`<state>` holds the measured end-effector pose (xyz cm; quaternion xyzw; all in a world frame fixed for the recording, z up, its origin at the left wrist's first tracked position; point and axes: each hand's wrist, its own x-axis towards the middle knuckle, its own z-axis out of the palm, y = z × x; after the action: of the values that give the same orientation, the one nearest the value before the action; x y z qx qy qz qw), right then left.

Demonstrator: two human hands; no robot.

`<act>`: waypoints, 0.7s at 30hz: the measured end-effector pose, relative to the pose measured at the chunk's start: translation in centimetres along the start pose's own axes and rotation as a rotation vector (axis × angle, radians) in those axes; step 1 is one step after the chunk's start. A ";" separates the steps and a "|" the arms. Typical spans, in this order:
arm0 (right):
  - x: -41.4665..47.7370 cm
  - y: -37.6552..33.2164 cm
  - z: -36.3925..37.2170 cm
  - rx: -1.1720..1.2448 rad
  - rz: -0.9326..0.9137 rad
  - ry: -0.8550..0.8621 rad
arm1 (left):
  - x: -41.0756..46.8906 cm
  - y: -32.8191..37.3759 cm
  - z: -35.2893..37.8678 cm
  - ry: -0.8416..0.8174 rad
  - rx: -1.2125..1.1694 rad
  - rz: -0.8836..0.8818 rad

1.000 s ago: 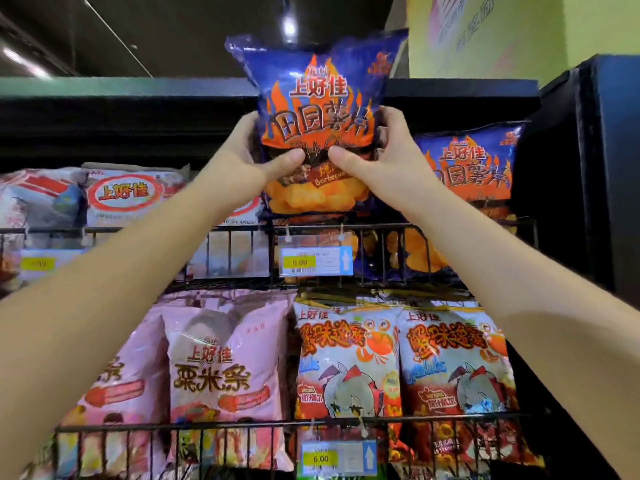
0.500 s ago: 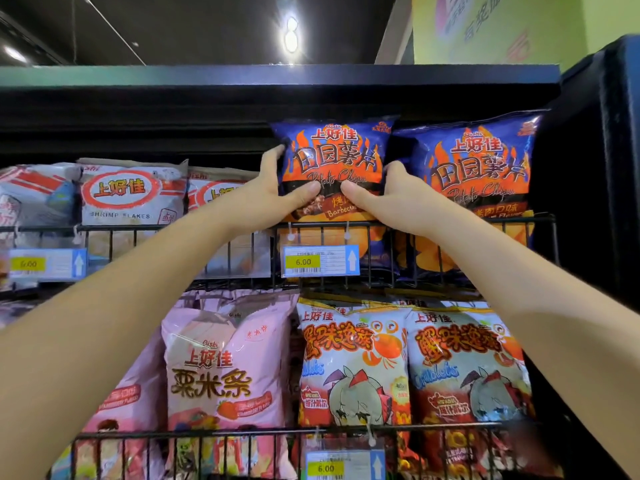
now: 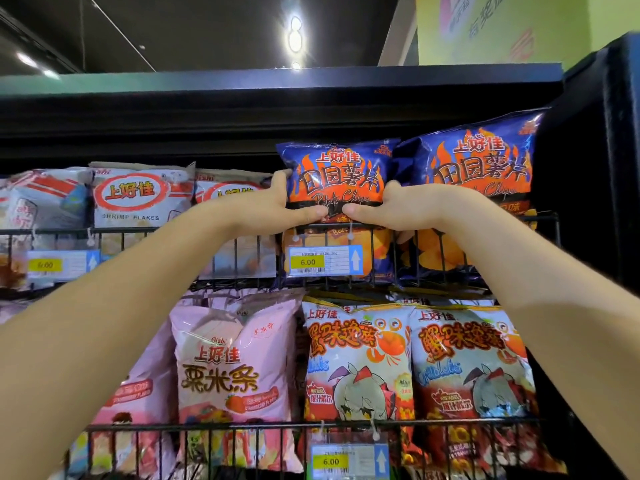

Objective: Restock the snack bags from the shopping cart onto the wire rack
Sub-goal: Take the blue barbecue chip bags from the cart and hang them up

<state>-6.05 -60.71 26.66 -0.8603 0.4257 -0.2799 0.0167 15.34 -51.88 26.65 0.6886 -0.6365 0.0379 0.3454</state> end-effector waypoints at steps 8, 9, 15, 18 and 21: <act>-2.5 0.9 0.6 -0.021 -0.137 0.261 | -2.8 2.0 0.0 0.164 0.324 0.002; -3.4 1.3 0.8 -0.034 -0.182 0.305 | -3.8 2.2 0.2 0.231 0.400 0.041; -10.1 4.4 3.7 -0.236 -0.306 0.401 | -10.4 3.4 5.0 0.339 0.657 0.299; -13.6 6.5 6.0 -0.280 -0.254 0.310 | -12.6 3.5 9.0 0.262 0.731 0.334; -17.4 9.0 8.8 -0.292 -0.215 0.254 | -14.5 3.1 13.4 0.191 0.695 0.377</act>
<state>-16.60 -55.41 8.74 -0.8519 0.3662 -0.3216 -0.1919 4.67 -46.45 10.67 0.6291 -0.6657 0.3773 0.1365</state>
